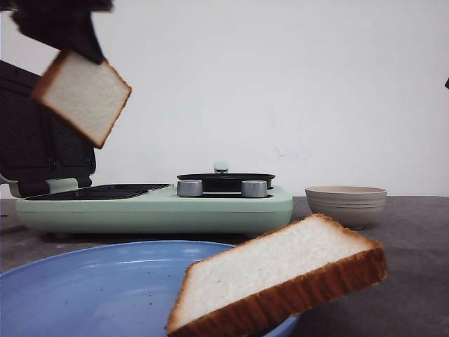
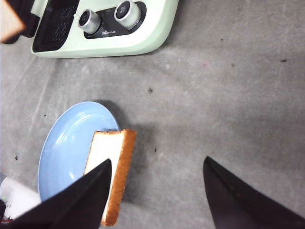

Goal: Make breakfast with bread and shrimp
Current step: 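Lift the bread slice and carry it over the sandwich press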

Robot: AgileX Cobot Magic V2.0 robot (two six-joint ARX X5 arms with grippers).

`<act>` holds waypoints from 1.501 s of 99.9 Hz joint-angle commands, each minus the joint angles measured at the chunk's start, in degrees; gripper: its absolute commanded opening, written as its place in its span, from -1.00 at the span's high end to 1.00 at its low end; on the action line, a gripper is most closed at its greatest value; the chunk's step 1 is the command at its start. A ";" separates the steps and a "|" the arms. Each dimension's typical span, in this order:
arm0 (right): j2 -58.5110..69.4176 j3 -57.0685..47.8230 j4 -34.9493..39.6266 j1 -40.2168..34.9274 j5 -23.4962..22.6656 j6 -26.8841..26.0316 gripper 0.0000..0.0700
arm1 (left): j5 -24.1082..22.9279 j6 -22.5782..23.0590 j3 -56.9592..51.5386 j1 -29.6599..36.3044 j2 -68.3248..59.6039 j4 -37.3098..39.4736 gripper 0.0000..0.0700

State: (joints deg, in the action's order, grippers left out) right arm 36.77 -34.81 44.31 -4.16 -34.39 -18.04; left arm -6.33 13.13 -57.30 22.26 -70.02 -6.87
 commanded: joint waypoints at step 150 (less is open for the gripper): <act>0.20 -0.66 2.12 -0.22 -0.15 2.38 -0.07 | -16.13 38.64 -23.76 -0.46 -44.68 11.58 1.00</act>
State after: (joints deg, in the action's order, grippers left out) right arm 36.77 -34.81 46.50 -4.16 -34.39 -16.32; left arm -22.13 53.91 -79.66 21.89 -113.01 5.19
